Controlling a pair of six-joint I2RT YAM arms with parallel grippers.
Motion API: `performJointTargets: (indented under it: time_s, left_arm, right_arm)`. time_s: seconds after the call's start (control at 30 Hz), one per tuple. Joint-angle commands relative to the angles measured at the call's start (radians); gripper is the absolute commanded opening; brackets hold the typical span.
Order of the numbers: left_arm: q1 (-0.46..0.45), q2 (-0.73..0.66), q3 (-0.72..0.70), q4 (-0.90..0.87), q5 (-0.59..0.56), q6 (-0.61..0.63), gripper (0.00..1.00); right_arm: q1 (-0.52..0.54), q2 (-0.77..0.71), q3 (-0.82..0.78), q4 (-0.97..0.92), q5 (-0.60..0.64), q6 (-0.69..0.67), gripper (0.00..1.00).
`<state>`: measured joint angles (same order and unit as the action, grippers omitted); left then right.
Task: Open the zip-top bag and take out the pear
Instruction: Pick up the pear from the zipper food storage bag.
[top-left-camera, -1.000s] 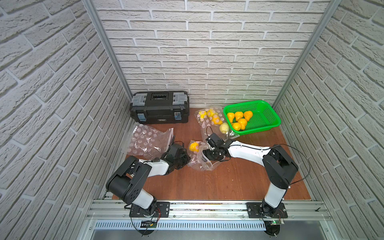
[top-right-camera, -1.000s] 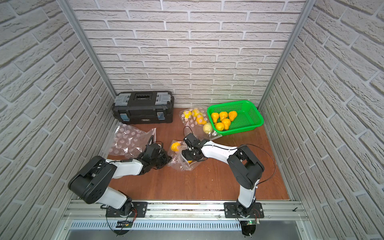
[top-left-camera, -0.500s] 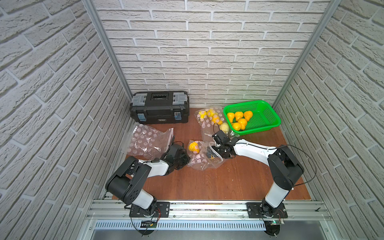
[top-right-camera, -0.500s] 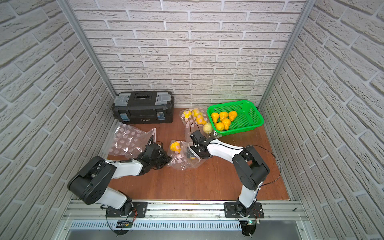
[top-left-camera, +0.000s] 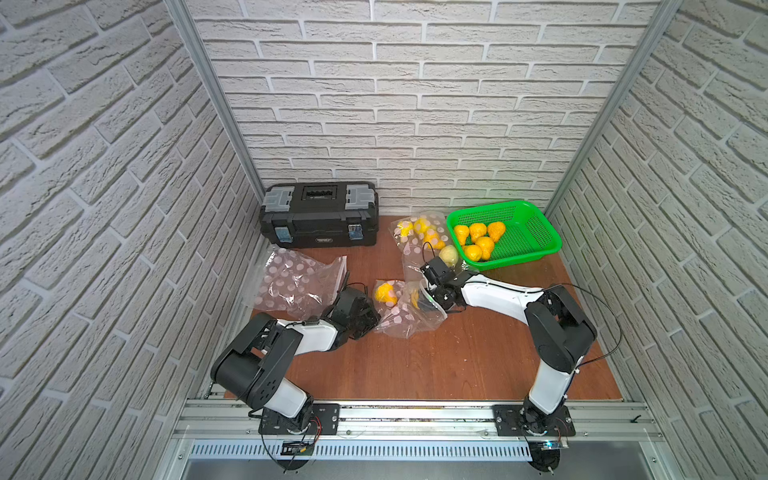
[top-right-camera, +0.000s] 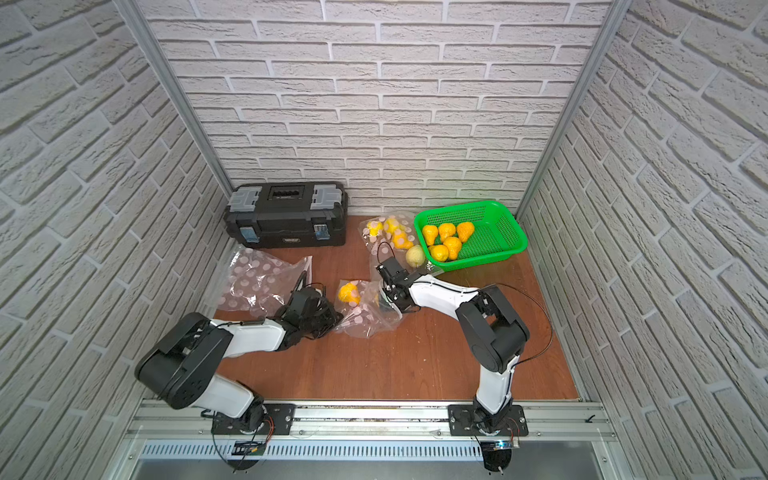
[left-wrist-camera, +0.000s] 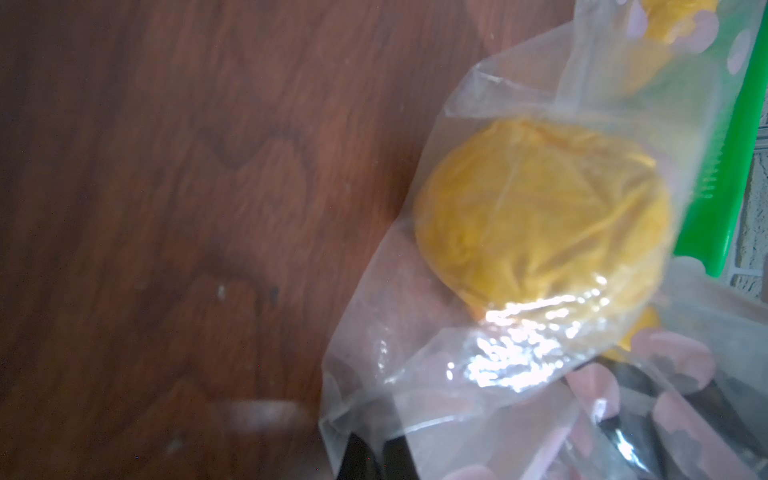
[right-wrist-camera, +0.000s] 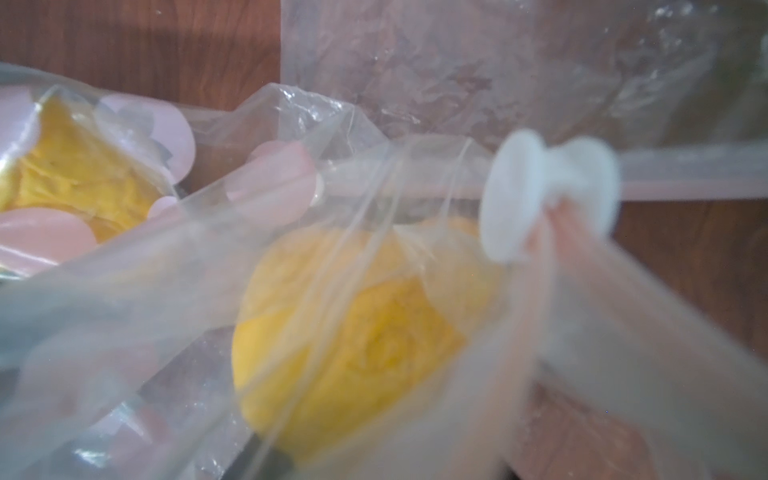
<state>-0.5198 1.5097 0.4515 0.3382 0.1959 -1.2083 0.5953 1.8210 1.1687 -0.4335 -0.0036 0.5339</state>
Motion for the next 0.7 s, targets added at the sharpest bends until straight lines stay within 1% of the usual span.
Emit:
performJointTargets:
  time_s: [0.0,0.13,0.27,0.47,0.6,0.67]
  left_arm:
    - [0.013,0.010,-0.039,-0.092,-0.030,0.003,0.00]
    - [0.032,0.006,-0.042,-0.097,-0.026,0.012,0.00]
    - [0.051,-0.002,-0.042,-0.110,-0.021,0.021,0.00]
    - [0.071,-0.003,-0.043,-0.124,-0.016,0.031,0.00]
    - [0.081,0.003,-0.043,-0.131,-0.009,0.039,0.00]
    - [0.087,0.002,-0.044,-0.135,-0.009,0.042,0.00]
  right_arm:
    - [-0.008,-0.061,-0.006,-0.028,0.004,-0.028,0.34]
    - [-0.021,-0.136,-0.047,-0.065,-0.048,-0.049,0.25]
    - [-0.045,-0.239,-0.112,-0.116,-0.110,-0.064,0.20]
    - [-0.110,-0.408,-0.195,-0.212,-0.233,-0.084,0.19]
    - [-0.173,-0.521,-0.216,-0.276,-0.269,-0.090,0.19]
    - [-0.223,-0.575,-0.212,-0.303,-0.273,-0.087,0.19]
